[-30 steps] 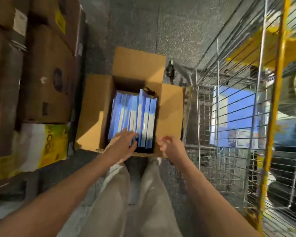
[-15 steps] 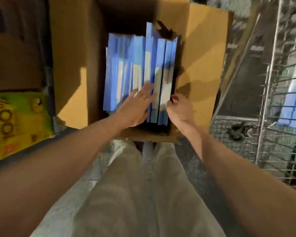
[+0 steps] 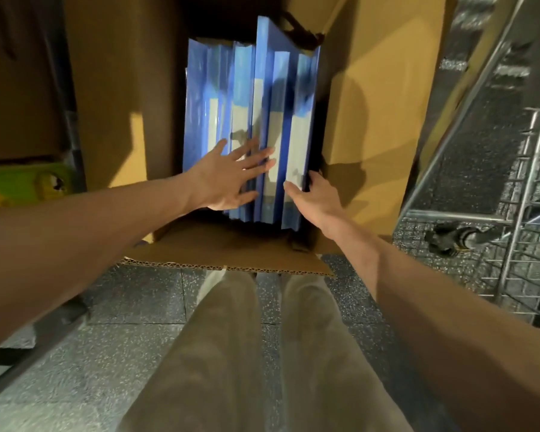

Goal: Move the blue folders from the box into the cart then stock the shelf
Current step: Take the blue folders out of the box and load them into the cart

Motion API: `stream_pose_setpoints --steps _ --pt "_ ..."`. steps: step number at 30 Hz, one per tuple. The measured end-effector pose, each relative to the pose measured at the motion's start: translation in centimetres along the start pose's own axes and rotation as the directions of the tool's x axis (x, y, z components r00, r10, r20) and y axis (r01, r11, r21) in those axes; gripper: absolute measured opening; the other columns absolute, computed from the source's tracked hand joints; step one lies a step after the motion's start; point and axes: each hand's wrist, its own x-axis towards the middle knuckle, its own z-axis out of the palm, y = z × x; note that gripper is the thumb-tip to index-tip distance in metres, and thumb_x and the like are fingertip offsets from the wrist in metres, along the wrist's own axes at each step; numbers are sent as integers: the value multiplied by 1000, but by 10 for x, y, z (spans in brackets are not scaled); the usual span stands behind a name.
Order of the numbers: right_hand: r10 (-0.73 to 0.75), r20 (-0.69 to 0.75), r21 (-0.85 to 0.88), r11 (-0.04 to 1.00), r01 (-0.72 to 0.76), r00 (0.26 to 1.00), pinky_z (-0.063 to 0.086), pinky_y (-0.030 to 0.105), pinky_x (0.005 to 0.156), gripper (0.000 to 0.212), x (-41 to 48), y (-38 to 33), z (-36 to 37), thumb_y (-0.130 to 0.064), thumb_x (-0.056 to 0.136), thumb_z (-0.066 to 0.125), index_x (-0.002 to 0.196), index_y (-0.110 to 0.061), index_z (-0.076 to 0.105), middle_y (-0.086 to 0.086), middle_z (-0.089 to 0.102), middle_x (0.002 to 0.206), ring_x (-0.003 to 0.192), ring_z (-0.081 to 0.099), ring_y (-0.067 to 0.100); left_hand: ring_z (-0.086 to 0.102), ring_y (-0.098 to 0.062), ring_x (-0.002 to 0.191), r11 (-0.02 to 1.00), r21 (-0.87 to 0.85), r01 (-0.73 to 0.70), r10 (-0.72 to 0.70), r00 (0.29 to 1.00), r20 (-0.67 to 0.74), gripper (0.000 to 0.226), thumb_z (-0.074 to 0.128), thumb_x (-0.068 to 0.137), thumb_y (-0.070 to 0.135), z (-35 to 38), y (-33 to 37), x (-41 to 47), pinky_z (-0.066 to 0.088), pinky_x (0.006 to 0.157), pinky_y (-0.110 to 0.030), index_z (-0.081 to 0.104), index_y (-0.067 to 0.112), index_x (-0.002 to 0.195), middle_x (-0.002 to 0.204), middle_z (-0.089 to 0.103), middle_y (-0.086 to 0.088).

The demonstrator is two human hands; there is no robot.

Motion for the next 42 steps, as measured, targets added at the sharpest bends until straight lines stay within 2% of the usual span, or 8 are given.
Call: stream_pose_setpoints --steps 8,15,20,25,28,33,38,42 --pt "18 -126 -73 997 -28 992 49 34 98 81 21 3 28 -44 87 73 147 -6 36 15 52 141 127 54 32 -28 -22 150 999 -40 8 -5 995 97 83 31 102 60 1 -4 5 21 119 -60 -22 28 157 161 -34 9" --pt "-38 -95 -124 992 26 995 56 31 86 54 26 9 24 -23 93 67 138 1 48 18 59 128 110 63 31 -26 -22 151 999 19 41 -42 996 82 81 28 102 63 5 -1 5 44 103 -47 -20 27 157 162 -32 9" --pt "-9 -76 -136 991 -1 997 47 24 77 43 15 -1 1 -17 97 59 133 2 48 13 56 122 98 58 22 -24 -22 152 998 3 70 -70 992 109 80 27 102 62 -4 3 3 37 111 -52 -20 28 157 162 -31 9" --pt "-37 -66 -128 991 28 997 45 26 48 17 -7 -21 -35 -17 94 59 84 -7 49 1 52 77 63 54 15 -16 -25 154 984 -99 147 -129 977 171 79 24 101 64 -33 32 -7 27 118 -55 -12 26 160 165 -26 4" --pt "-66 -25 -146 987 62 998 48 30 56 21 -39 -31 -62 -22 95 61 87 -5 53 3 54 74 64 56 18 -17 -23 154 946 -254 203 -150 966 212 79 27 101 66 -57 52 -29 27 118 -54 -13 30 159 163 -31 2" --pt "-107 34 -153 982 111 994 40 25 51 27 -123 -52 -108 -21 97 57 74 -17 45 1 49 70 57 47 13 -4 -21 156 850 -479 221 -177 975 135 77 30 102 62 -128 67 -104 29 120 -50 -14 35 159 165 -26 6" --pt "-210 45 -85 973 213 977 32 19 42 34 -222 -73 -147 -16 97 57 66 -19 42 -2 41 59 47 39 8 41 -31 143 848 -483 216 -284 956 -71 80 38 101 59 -213 78 -181 38 112 -44 -10 33 160 169 -12 -4" --pt "-297 48 -90 950 300 954 32 21 41 26 -298 -99 -189 -20 94 63 71 -9 60 -5 47 49 41 42 7 33 -33 148 872 -452 189 -339 899 -278 89 54 98 51 -285 91 -241 35 115 -44 -5 27 161 168 -8 -13"
